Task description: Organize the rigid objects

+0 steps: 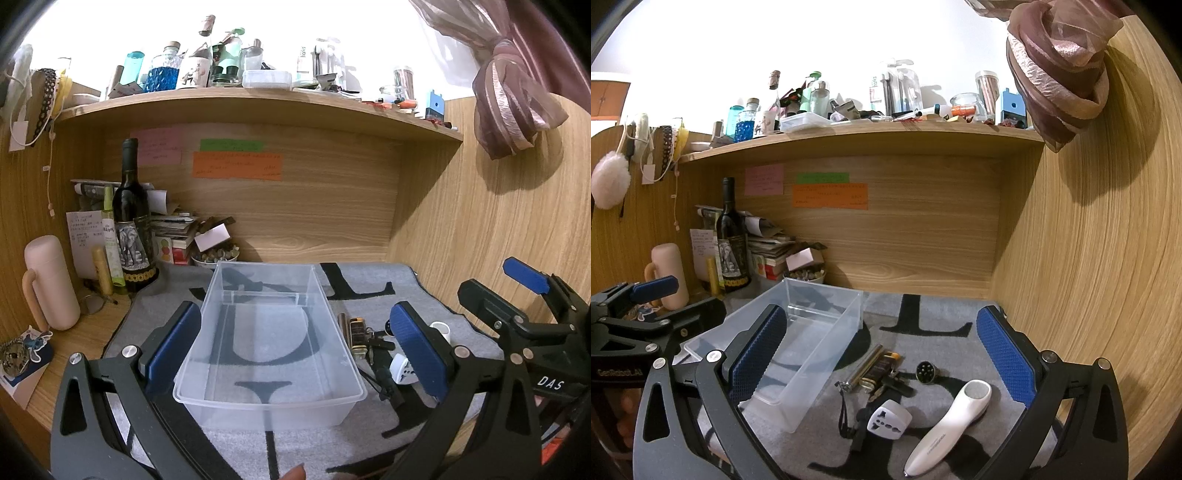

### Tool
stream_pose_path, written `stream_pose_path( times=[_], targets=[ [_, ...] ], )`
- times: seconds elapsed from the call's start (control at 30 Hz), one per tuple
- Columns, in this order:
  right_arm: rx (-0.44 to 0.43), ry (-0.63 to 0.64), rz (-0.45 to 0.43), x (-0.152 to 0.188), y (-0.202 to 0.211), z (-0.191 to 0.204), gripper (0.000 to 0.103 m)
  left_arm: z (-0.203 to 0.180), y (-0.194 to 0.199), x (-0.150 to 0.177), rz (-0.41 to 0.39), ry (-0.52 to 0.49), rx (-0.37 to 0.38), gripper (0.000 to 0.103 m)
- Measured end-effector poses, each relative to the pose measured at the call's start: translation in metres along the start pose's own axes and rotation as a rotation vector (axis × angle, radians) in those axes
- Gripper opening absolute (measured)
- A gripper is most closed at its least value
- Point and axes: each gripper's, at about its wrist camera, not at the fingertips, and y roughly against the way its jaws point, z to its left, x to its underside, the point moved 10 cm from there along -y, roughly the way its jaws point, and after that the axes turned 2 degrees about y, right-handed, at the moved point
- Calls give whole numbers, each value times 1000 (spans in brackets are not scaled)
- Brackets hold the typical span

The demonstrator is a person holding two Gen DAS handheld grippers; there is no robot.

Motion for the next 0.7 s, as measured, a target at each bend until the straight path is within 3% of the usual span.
stream_pose_path(
  times=[0.7],
  targets=[
    [-4,8,6,0,-2,1,103,1,-3,-2,1,-4,0,103]
  ],
)
